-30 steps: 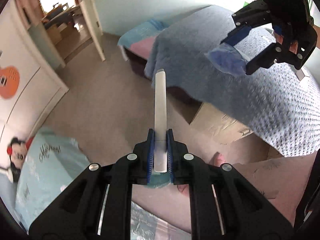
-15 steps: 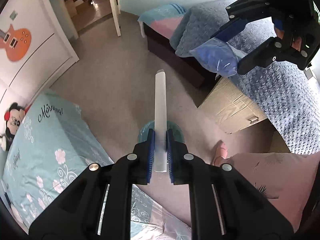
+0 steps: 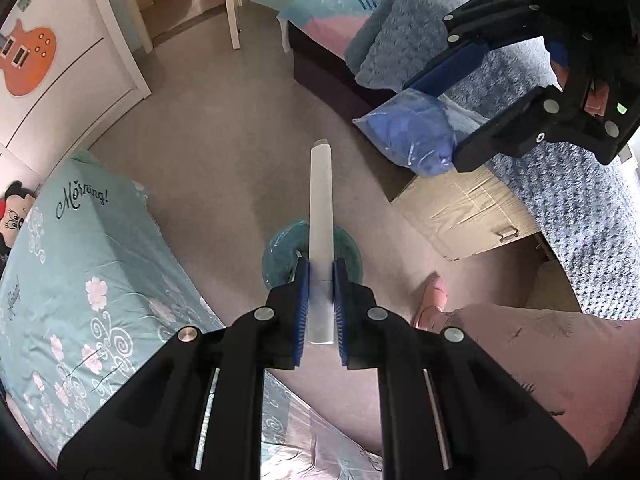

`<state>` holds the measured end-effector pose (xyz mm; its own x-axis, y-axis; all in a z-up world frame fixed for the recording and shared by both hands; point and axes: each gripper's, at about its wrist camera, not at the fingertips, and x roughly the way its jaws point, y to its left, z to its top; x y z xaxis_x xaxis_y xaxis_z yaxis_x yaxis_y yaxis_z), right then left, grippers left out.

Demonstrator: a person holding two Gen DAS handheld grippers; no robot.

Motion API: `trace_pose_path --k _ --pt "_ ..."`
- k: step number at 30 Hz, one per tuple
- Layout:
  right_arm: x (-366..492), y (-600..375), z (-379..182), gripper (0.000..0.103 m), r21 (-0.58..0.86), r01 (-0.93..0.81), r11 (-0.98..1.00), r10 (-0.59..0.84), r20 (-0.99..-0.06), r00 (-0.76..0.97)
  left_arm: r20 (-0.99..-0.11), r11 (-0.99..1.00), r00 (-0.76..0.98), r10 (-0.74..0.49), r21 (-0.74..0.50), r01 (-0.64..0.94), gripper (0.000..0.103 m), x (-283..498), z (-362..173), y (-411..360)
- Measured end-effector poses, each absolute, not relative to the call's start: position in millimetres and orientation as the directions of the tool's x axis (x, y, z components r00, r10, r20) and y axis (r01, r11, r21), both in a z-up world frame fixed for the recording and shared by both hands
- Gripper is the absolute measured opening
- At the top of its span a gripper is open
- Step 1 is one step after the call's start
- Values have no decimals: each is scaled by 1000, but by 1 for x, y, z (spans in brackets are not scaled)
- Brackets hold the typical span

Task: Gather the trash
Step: 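Carry stick and bag over the teal wastebasket and open both grippers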

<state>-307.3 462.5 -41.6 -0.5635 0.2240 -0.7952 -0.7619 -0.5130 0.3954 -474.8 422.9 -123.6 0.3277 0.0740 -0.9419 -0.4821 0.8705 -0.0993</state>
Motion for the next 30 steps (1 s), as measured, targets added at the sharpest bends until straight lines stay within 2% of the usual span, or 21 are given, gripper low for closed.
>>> trace_pose_path --k 12,24,30 --pt "-305 473 -105 45 454 -773 -444 158 -809 -566 -959 873 284 25 -117 -473 11 -456 -182 436" --pt "-306 486 -193 45 495 -794 -352 111 -821 -560 -972 848 227 -53 -164 -505 11 -447 -263 456" --pt "-308 495 -214 45 513 -790 -336 89 -818 -569 -971 838 220 -91 -194 -510 11 -443 -286 466"
